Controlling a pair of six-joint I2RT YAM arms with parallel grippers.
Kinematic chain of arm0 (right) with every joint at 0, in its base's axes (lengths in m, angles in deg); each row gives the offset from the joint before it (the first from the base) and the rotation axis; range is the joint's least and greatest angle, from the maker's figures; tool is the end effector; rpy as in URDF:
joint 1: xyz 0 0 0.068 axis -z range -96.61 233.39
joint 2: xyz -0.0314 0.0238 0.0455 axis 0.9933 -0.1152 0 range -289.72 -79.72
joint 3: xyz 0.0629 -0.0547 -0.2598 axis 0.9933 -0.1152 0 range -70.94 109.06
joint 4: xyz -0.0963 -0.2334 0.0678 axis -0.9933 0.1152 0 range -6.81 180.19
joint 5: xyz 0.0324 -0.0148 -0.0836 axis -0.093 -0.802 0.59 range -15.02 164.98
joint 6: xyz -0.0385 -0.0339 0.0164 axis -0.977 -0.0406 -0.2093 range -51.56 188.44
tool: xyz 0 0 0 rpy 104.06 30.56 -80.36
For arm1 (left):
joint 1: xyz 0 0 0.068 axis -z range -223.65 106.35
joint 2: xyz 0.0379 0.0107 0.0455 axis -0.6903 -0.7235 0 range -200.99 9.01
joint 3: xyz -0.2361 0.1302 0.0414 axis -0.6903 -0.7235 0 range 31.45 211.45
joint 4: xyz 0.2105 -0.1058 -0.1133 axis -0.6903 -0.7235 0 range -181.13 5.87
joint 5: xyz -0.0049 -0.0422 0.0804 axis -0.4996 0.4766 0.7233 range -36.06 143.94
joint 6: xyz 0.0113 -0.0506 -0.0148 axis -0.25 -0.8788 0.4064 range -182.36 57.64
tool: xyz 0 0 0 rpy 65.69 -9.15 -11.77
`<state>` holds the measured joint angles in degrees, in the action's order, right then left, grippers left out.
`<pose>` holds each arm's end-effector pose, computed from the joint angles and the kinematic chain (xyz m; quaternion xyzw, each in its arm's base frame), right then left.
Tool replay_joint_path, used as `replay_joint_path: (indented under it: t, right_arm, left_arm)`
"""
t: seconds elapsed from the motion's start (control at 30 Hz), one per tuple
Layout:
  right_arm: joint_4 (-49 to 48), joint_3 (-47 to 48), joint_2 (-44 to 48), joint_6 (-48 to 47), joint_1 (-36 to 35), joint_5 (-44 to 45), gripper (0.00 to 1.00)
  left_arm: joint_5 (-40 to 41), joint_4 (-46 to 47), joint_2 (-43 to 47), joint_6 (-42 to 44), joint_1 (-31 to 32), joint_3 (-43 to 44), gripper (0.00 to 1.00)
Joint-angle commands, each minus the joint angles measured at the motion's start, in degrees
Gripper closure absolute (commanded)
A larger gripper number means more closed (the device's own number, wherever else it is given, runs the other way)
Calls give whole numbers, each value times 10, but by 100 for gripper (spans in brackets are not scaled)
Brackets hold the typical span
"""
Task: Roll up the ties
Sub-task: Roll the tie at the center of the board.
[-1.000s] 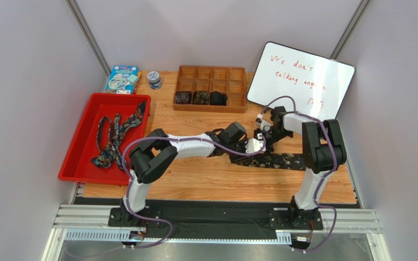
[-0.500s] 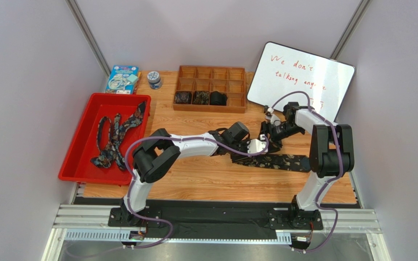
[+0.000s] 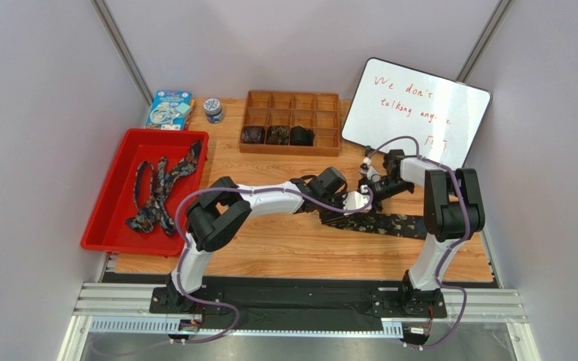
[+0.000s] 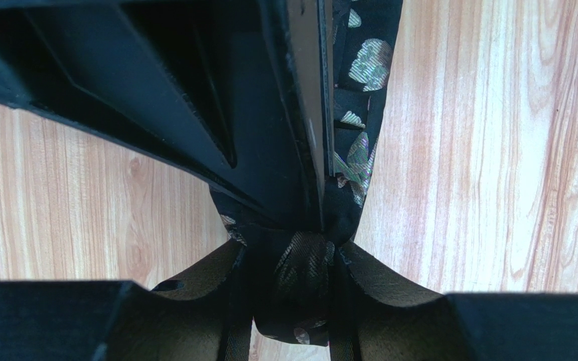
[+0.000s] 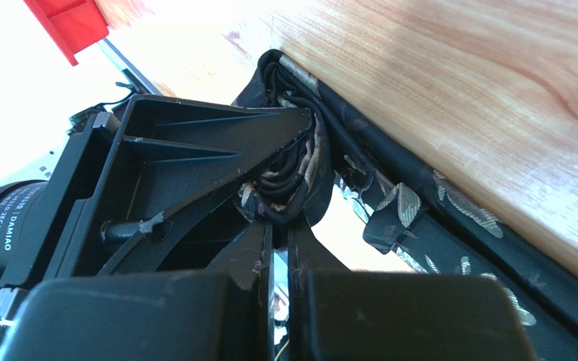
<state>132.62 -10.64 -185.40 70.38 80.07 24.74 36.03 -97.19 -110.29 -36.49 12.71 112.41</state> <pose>0.2959 0.0445 0.1390 -0.0070 -0.9048 -0.4220 0.0574 0.2379 -0.3774 0.1544 0.6519 0.6685 -0.2276 0.2764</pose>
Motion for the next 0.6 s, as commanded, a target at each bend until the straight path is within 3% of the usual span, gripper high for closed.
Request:
replay_joint_path:
  t: [0.0,0.33,0.43,0.57]
  right_arm:
    - [-51,4,-24,2,-1,44,100]
    - [-116,50,-82,37,-35,40,100]
    - [-122,27,-80,45,-39,45,100]
    - [-130,8,-89,45,-38,62,100]
  left_arm:
    - [22,-97,-44,-31,-30,-22,66]
    - [56,-108,35,-74,-56,-90,69]
    - [41,-109,56,-63,-57,-103,63]
    - [11,-105,75,-53,-58,-110,47]
